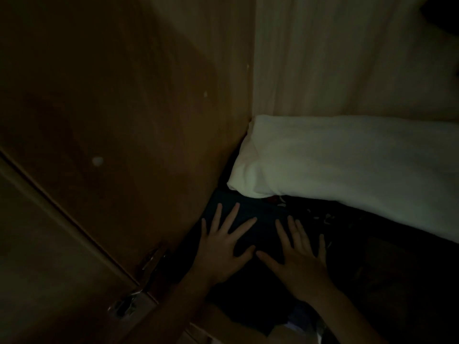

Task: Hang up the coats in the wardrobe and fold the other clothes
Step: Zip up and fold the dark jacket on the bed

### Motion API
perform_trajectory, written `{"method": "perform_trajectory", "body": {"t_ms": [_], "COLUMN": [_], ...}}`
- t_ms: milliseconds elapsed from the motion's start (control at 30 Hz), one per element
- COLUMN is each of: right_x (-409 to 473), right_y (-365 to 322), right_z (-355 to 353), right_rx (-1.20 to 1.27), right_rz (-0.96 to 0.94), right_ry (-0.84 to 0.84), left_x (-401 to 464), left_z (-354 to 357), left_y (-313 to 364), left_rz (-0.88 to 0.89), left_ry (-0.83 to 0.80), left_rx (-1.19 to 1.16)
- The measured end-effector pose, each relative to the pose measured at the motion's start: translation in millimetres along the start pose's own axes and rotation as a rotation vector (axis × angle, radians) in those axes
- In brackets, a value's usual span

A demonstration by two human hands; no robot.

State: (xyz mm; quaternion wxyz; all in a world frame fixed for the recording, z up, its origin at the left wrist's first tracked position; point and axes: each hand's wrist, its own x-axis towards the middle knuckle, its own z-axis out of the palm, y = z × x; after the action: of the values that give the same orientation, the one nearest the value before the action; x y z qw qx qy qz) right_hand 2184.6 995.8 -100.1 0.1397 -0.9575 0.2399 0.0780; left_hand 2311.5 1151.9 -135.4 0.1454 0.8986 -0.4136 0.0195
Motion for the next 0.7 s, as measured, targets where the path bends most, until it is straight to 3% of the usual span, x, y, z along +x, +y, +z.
{"method": "perform_trajectory", "body": {"t_ms": [233, 433, 700], "right_x": [-21, -105, -283], "right_y": [-5, -20, -3], "right_z": [-8, -40, 5], "right_rx": [0.046, -0.024, -0.013], "right_rz": [-0.044, -0.067, 0.313], "right_ry": [0.094, 0.473, 0.531], "left_x": [-6, -58, -170], "left_z": [-26, -73, -67], "left_y": [11, 57, 131], "left_rz": [0.027, 0.215, 0.427], "left_ry": [-0.071, 0.208, 0.126], "left_rx": [0.135, 0.185, 0.062]}}
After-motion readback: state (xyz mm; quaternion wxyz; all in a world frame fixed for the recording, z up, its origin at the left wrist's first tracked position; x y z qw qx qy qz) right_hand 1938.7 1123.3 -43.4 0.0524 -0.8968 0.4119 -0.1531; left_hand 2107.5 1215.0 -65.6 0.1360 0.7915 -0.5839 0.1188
